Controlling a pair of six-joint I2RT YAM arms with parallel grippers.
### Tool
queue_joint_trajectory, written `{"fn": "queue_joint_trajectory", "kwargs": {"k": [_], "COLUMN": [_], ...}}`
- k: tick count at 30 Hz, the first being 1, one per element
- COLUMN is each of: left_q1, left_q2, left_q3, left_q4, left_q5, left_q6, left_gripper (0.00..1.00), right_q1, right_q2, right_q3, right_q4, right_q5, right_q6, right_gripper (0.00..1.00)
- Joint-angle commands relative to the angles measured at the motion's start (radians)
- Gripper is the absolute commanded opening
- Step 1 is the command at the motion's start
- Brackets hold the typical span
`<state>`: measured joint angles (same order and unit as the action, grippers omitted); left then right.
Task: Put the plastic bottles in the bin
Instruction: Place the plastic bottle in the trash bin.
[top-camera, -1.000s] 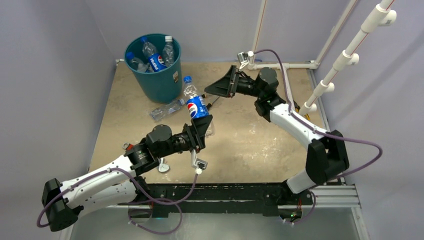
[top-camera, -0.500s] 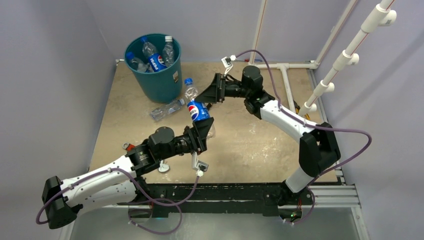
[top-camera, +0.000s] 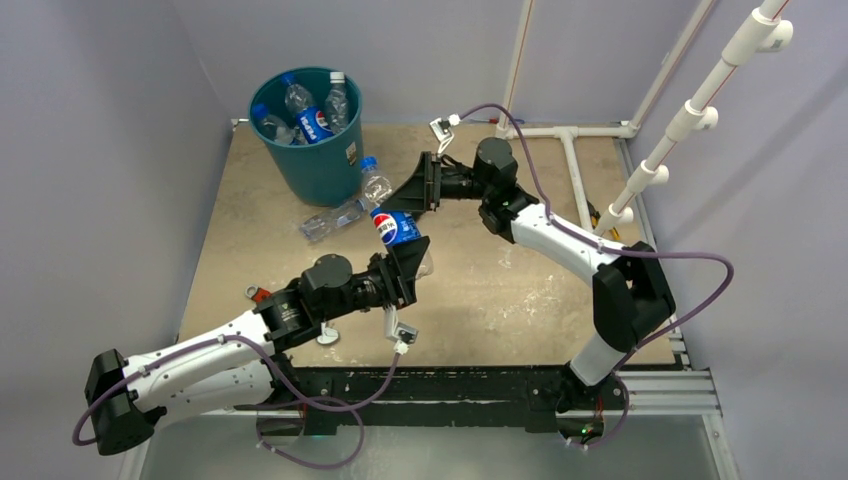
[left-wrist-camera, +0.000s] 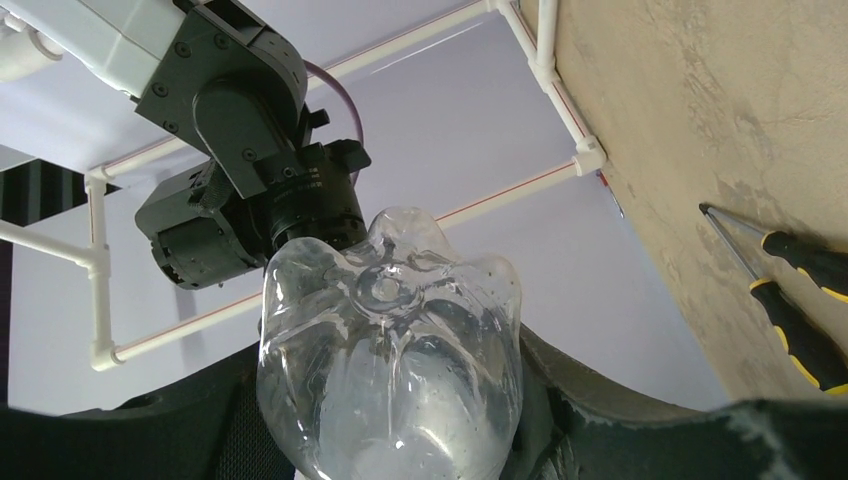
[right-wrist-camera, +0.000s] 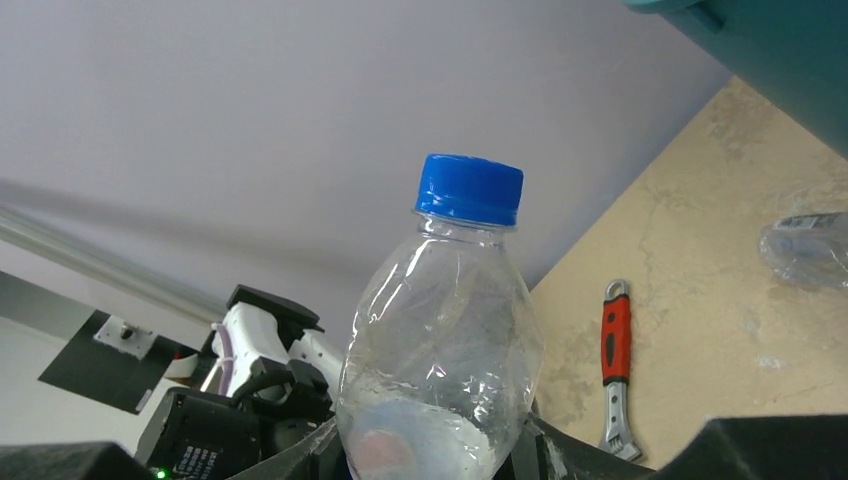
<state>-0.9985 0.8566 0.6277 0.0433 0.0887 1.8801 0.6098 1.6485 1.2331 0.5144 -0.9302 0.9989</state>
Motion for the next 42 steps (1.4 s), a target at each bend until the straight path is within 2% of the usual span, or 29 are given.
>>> {"fn": "queue_joint_trajectory", "kwargs": {"k": [1,2,4,7,9,13,18,19,21,22,23,24,29,36,42], "left_q1": [-0.005,-0.005,-0.005,-0.006,-0.005,-0.006,-0.008,-0.008,-0.008,-0.008,-0.008,-0.008,-0.008,-0.008,-0.008], "left_q2": [0.011,0.012,0.015,0.018,0.022,0.029,0.024,0.019,0.007,0.000,-0.007,-0.015,-0.036,-0.049,-0.024], "left_q3": [0.015,0.016,0.021,0.033,0.038,0.038,0.024,0.018,0.007,0.001,-0.005,-0.013,-0.045,-0.085,-0.075], "left_q4": [0.026,0.023,0.019,0.017,0.015,0.010,0.013,0.013,0.020,0.024,0.030,0.039,0.082,0.209,0.292], "left_q5": [0.002,0.001,0.000,-0.005,-0.006,-0.005,0.000,0.001,0.005,0.005,0.004,0.003,-0.016,-0.003,0.074], "left_q6": [0.000,0.002,0.008,0.015,0.018,0.019,-0.008,-0.017,-0.053,-0.071,-0.089,-0.111,-0.221,-0.476,-0.797], "left_gripper": [0.00,0.00,0.00,0.00,0.00,0.00,0.01,0.10,0.44,0.72,0.85,0.91,0.97,0.99,0.99], "right_q1": [0.020,0.023,0.028,0.038,0.054,0.072,0.072,0.068,0.049,0.036,0.022,0.003,-0.078,-0.087,-0.087], "right_q2": [-0.019,-0.016,-0.008,0.015,0.032,0.048,0.033,0.020,-0.017,-0.041,-0.069,-0.103,-0.321,-0.620,-0.821], "right_q3": [-0.014,-0.015,-0.012,-0.008,-0.002,0.004,-0.020,-0.036,-0.071,-0.090,-0.114,-0.139,-0.241,-0.256,-0.347], "right_q4": [0.147,0.147,0.140,0.145,0.157,0.157,0.160,0.191,0.254,0.288,0.318,0.340,0.376,0.154,0.023], "right_q5": [-0.058,-0.058,-0.052,-0.057,-0.066,-0.065,-0.056,-0.048,-0.020,-0.001,0.021,0.052,0.242,0.519,0.563], "right_q6": [0.052,0.054,0.053,0.055,0.062,0.063,0.064,0.077,0.081,0.081,0.084,0.077,-0.011,-0.370,-0.526], "right_gripper": [0.57,0.69,0.82,0.84,0.78,0.54,0.31,0.28,0.25,0.24,0.24,0.24,0.24,0.25,0.25]}}
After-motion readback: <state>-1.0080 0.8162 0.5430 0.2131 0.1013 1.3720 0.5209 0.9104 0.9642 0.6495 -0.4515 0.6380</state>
